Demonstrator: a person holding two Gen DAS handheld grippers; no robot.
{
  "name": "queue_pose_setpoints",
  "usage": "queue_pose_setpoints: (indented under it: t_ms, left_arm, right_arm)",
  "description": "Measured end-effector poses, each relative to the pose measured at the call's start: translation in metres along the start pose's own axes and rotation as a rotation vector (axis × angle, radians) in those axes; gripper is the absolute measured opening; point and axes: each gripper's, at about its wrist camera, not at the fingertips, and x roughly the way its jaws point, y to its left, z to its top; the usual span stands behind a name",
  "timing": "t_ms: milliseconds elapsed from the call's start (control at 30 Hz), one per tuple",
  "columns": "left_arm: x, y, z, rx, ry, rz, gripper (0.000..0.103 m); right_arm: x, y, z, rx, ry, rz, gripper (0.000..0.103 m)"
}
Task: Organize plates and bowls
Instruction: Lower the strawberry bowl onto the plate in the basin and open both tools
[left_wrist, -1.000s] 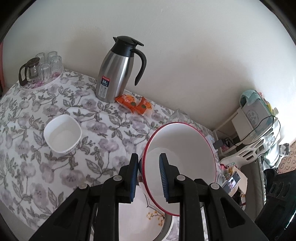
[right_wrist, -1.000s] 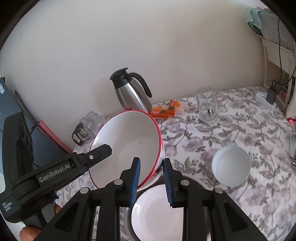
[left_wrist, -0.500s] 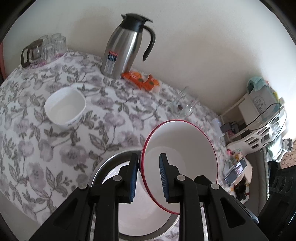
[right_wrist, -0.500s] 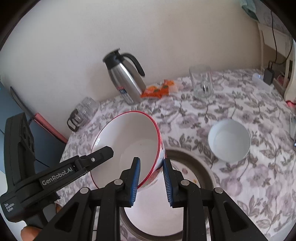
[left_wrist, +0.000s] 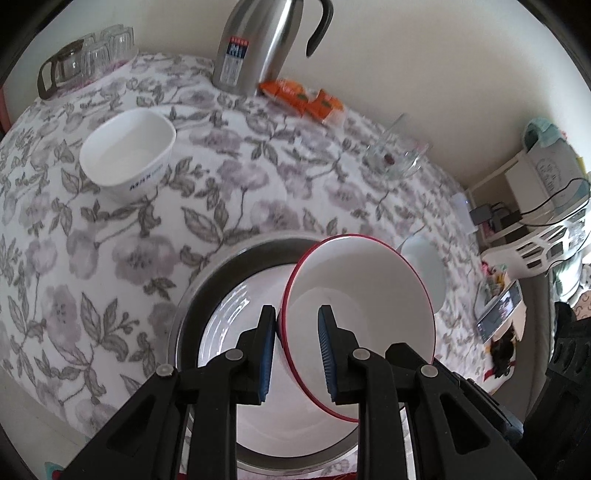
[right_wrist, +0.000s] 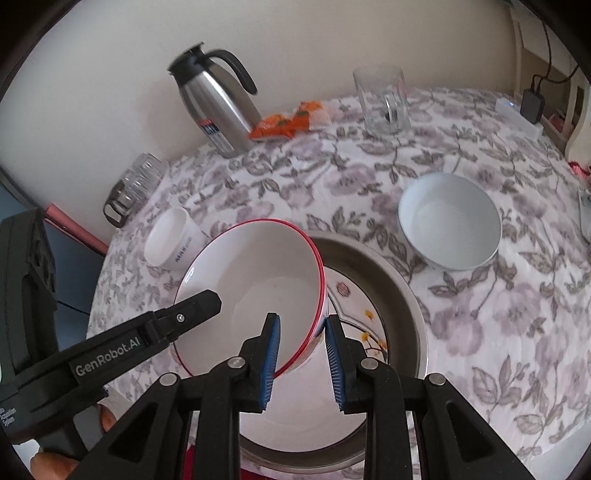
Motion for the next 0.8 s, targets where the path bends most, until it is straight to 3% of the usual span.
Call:
queue_pose_setpoints:
  t_ms: [400, 800]
  left_arm:
    - [0.024, 0.005, -0.004, -0.004, 0.076, 0.049, 0.024]
    - [0.026, 0.006, -0.003, -0.006, 0.078, 0.056, 0.024]
  right_arm:
    - [0.023, -0.004, -0.004, 0.002, 0.072, -0.026, 0.027]
    - [0.032, -0.005, -0.005, 0.005, 0.093, -0.025, 0.027]
